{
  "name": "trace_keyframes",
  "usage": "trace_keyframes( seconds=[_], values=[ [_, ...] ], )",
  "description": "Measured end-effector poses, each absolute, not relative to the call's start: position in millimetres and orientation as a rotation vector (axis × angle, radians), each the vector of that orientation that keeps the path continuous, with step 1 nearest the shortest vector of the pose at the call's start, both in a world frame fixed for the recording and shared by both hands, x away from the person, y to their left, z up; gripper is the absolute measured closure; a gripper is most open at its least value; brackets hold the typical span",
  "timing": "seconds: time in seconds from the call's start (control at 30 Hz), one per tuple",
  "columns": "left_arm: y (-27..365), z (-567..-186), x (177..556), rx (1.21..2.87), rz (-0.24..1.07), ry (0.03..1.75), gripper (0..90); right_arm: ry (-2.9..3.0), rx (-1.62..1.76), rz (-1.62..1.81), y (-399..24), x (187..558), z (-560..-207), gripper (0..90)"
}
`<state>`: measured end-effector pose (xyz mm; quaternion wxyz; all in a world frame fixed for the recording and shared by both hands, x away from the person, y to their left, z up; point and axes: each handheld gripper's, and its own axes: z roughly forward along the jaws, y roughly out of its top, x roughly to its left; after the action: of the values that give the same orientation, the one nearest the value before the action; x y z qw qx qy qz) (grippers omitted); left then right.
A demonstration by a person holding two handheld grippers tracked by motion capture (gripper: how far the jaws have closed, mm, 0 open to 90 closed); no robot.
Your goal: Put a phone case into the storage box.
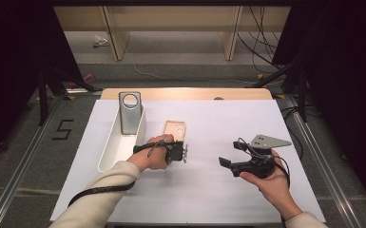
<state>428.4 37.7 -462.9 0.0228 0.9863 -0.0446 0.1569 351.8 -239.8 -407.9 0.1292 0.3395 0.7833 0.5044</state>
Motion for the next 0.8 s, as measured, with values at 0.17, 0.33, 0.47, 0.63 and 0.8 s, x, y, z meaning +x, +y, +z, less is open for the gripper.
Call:
trace_keyframes(
  seconds=[0.17, 0.33, 0.47, 0.63, 0.8],
  values=[
    [36.8, -461.9, 427.0, 3.034, 0.504, -0.149, 86.6, 2.275, 0.988, 1.468, -240.3, 352.4, -408.2, 16.1],
    [32.9, -455.9, 418.9, 2.993, 0.551, -0.166, 87.5, 2.273, 0.999, 1.465, -241.0, 353.1, -408.4, 16.1],
    [31.4, -450.3, 412.3, 2.957, 0.583, -0.188, 87.5, 2.272, 1.0, 1.467, -241.0, 353.4, -408.8, 16.1],
    [32.7, -445.0, 404.4, 2.927, 0.605, -0.187, 87.6, 2.271, 1.004, 1.463, -240.9, 354.0, -409.3, 16.1],
    [39.6, -441.8, 388.3, 2.876, 0.622, -0.165, 87.5, 2.273, 1.015, 1.458, -240.7, 356.3, -410.9, 16.1]
  ],
)
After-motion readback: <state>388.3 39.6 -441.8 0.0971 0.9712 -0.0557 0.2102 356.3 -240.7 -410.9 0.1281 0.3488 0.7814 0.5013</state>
